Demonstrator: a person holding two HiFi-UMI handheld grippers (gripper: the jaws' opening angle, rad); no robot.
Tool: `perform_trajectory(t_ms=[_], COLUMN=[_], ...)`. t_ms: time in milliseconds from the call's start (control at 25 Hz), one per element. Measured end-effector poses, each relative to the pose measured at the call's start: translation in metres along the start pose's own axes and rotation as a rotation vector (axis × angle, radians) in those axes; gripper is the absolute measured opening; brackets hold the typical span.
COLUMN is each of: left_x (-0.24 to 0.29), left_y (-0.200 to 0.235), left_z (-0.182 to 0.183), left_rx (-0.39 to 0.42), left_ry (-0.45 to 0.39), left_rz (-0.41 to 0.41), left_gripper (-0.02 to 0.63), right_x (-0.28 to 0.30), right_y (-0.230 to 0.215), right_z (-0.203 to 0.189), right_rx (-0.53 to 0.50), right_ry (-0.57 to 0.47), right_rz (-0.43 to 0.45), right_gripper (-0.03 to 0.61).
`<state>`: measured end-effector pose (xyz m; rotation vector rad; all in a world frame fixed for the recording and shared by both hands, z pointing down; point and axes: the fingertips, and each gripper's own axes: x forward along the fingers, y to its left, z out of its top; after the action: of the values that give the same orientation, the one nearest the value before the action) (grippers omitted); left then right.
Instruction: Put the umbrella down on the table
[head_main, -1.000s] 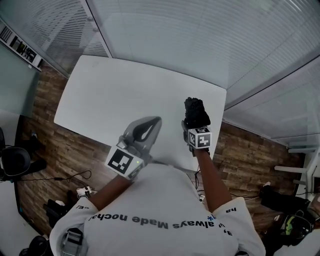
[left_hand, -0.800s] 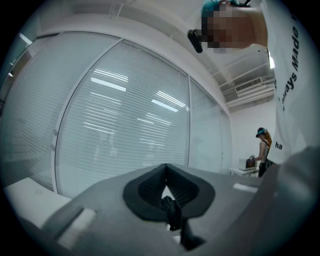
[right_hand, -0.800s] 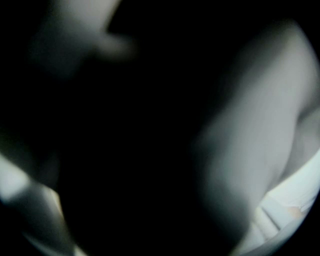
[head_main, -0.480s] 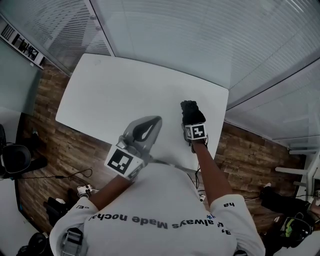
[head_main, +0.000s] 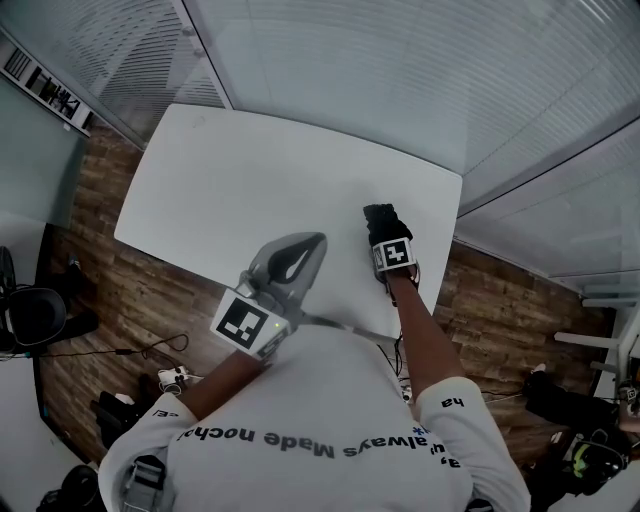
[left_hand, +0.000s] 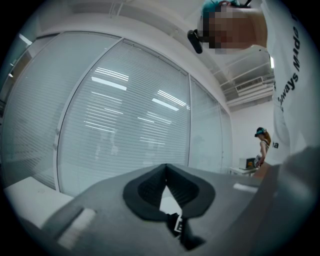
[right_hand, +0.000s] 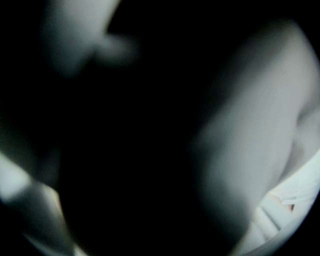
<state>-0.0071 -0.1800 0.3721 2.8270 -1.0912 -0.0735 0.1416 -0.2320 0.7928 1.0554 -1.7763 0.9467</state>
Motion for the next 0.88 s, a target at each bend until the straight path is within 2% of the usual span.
perform_trajectory(t_ms=[520, 880], left_x=[-0.003, -0.009], left_y=[0.004, 0.008], left_z=[0.001, 0.003], left_rx=[0.013, 0.022], left_ry=[0.022, 0.031], left_rz=[0.011, 0.024], left_gripper=[0.003, 0.003], right_x=[0.020, 0.024], right_y=[-0.008, -0.006], right_z=[-0.014, -0.015], right_rx=[0.033, 0.026], right_ry=[0.119, 0.144], right_rz=[0.007, 0.010], right_gripper=[0.230, 0.232])
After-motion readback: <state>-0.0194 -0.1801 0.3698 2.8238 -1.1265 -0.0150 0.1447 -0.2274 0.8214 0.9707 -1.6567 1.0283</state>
